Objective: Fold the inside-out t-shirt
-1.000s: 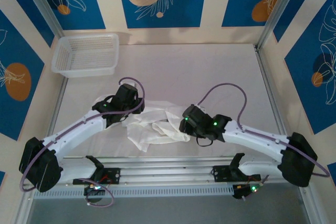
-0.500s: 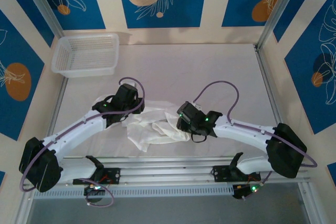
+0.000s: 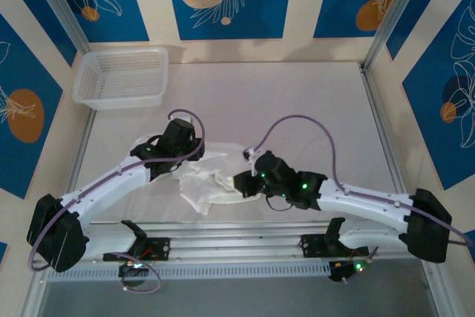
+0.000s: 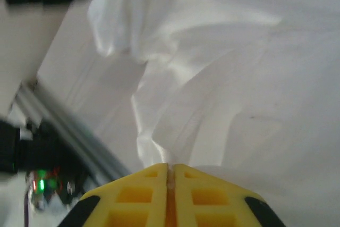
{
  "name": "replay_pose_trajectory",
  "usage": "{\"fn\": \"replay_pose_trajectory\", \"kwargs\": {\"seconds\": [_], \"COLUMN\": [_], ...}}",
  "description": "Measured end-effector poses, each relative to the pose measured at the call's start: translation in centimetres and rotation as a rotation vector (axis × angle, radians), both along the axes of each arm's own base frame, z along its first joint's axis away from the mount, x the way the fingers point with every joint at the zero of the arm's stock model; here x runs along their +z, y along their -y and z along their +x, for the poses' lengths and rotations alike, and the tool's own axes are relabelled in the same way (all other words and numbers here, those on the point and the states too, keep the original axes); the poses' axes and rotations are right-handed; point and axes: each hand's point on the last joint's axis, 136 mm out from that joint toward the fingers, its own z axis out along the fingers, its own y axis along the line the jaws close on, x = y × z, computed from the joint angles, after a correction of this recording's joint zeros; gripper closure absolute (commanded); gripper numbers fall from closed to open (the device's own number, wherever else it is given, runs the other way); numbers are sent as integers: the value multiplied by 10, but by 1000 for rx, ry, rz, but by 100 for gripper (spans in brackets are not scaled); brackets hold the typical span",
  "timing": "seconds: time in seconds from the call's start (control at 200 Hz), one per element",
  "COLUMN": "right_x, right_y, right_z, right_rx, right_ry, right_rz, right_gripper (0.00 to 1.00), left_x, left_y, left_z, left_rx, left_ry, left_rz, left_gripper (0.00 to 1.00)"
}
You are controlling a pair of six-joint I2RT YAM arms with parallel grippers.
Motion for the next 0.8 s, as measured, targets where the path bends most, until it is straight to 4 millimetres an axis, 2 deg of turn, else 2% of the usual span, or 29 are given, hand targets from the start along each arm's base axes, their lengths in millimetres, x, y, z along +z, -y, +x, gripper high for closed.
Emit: {"fn": "replay_pose_trajectory", "kwargs": {"seconds": [0.07,0.145,0.21,0.335,0.48,0.555,0.63,0.735,0.8], "right_x": [-26,-44,-41,-17,-8,-16,-29,-51,-58], "right_y": [-1,11,21,31,11,0,-3,7,16], "right_z": [-12,-17,-15,-10,-15,-16,-15,-17,-18], "right_rx": [53,39,6,-46,-18,-3,1,7,8], "right_ry": [-35,-66,-63,-3,12,-16,-45,-90,-113], "right_rz": [-55,-113,-124,-125,-229,-306,-385,-495,-540], "right_gripper": [67,69,76,77,71,68,65,63,63], "left_x": [0,-2,-4,-4,-4,-5,-5,-5,-4], "left_y": [0,-1,-2,-2,-1,-1,1,14,31], "left_z": [0,-2,-3,-3,-2,-3,-4,-8,-15], "left_rx": [0,0,0,0,0,-2,-15,-92,-194], "left_ry": [0,-3,-6,-5,-7,-9,-14,-20,-18], "left_rz": [0,2,4,3,2,-2,-8,-40,-99], "left_gripper": [46,46,46,46,46,46,47,49,44]}}
